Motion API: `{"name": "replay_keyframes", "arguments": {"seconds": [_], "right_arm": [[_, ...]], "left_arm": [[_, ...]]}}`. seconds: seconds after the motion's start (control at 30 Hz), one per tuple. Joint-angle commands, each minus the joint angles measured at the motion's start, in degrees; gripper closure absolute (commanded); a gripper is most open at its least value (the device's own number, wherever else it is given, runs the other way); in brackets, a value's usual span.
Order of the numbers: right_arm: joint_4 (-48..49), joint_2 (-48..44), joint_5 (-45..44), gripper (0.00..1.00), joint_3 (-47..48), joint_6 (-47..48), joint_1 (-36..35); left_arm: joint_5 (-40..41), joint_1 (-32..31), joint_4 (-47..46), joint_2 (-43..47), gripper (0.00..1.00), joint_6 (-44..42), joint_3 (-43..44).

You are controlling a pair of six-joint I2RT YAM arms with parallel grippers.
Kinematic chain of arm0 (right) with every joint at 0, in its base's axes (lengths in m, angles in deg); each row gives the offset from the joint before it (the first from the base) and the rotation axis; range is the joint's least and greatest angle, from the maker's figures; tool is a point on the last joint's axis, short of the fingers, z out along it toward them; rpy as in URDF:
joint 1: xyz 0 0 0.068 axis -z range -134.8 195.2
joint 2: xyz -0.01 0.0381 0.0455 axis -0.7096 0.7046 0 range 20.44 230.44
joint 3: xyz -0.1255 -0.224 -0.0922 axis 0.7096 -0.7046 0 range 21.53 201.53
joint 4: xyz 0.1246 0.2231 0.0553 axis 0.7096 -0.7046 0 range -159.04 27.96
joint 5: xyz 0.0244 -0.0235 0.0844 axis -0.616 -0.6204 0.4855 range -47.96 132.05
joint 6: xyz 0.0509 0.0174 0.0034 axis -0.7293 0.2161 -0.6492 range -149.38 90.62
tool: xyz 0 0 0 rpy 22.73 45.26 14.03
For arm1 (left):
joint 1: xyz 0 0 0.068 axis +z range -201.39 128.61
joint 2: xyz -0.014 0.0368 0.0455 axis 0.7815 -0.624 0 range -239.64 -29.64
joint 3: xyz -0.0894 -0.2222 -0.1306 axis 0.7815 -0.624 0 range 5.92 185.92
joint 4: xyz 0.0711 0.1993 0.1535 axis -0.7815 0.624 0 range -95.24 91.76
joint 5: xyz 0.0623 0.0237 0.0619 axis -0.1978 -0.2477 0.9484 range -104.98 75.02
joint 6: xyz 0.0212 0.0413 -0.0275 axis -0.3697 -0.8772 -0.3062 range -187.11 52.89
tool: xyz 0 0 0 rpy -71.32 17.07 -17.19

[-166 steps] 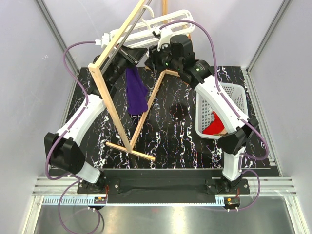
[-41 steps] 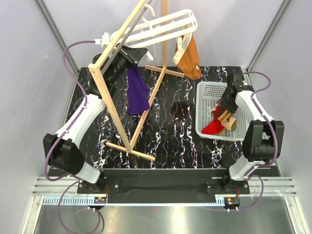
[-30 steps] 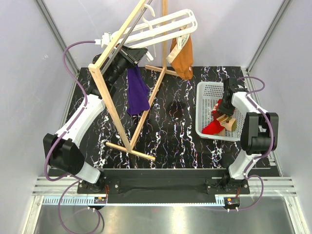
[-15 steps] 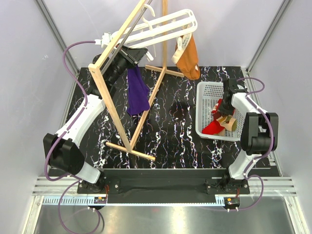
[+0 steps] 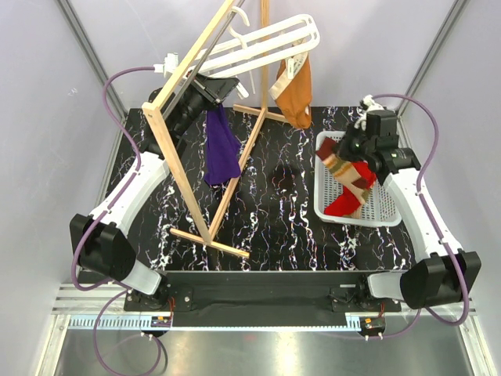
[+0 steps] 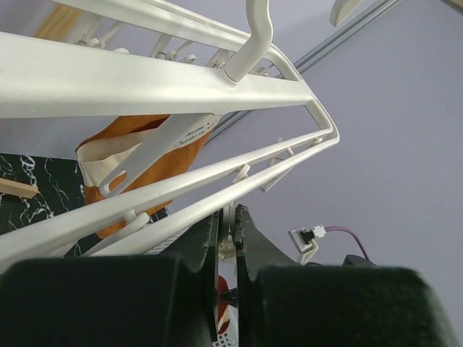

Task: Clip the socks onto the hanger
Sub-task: Pick up the sock from the bin, then clamp the sock onto the hanger.

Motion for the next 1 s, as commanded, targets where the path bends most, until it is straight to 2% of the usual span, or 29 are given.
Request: {"name": "replay_keyframes", "arguments": {"seconds": [0.0,0.27,0.5,0.97], "right_arm": [[6.8,0.5,12.4,1.0,5.2,-2.1,-4.6],[12.0,9.7,15.1,1.0,16.2,-10.6,-11.8],[16.2,17.2,16.0,1.0,22.5,-18.4,-13.4],[17.5,20.6,17.4,1.0,29.4,-22.9,-17.7]], "left_arm": [[-4.8,-0.3,-1.0,0.5,1.0,1.6,-1.0],[-6.7,-0.3,-3.3,0.4,1.0,2.9,-1.2],[-7.6,-0.1,-4.1,0.3,1.0,3.5,-1.5],[-7.8,0.1,-4.7,0.1,1.0,3.9,-1.9]]}}
